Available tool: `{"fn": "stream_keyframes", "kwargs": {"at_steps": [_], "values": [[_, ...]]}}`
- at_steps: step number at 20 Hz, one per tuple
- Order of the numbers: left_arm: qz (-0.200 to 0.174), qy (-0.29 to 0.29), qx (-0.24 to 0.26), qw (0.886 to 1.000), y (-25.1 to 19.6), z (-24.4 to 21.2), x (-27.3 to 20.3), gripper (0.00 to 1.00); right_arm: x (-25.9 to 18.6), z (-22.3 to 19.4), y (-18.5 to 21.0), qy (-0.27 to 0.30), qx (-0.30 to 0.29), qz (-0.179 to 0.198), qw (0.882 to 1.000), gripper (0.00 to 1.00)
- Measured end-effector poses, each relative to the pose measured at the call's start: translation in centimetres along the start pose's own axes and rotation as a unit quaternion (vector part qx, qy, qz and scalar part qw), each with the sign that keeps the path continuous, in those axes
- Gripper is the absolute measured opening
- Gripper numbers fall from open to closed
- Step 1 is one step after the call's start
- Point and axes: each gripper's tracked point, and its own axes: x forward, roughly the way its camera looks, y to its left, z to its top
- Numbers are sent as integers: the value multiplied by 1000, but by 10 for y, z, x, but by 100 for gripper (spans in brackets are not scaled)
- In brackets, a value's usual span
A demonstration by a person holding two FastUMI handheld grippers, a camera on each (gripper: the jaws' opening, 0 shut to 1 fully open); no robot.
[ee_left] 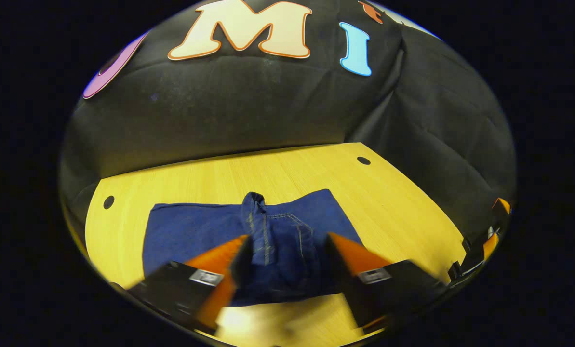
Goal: Grasp the waist and the cuffs of the jeans and fold them to make the two legs overlap; first hold the waist and fold one-third of the jeans toward the cuffs, then hold the cuffs and fold the remaining one-third in the same direction to finish folding.
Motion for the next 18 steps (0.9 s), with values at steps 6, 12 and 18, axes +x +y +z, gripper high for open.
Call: {"fn": "stream_keyframes", "kwargs": {"at_steps": [6, 12, 18], "values": [[64, -170, 33, 983, -7, 64, -92, 96, 3, 58, 25, -64, 97, 39, 992, 100], [132, -293, 53, 946, 3, 93, -237, 95, -31, 147, 63, -150, 180, 71, 970, 98], [179, -324, 56, 927, 28, 75, -346, 94, -97, 191, 93, -200, 178, 80, 960, 97]]}}
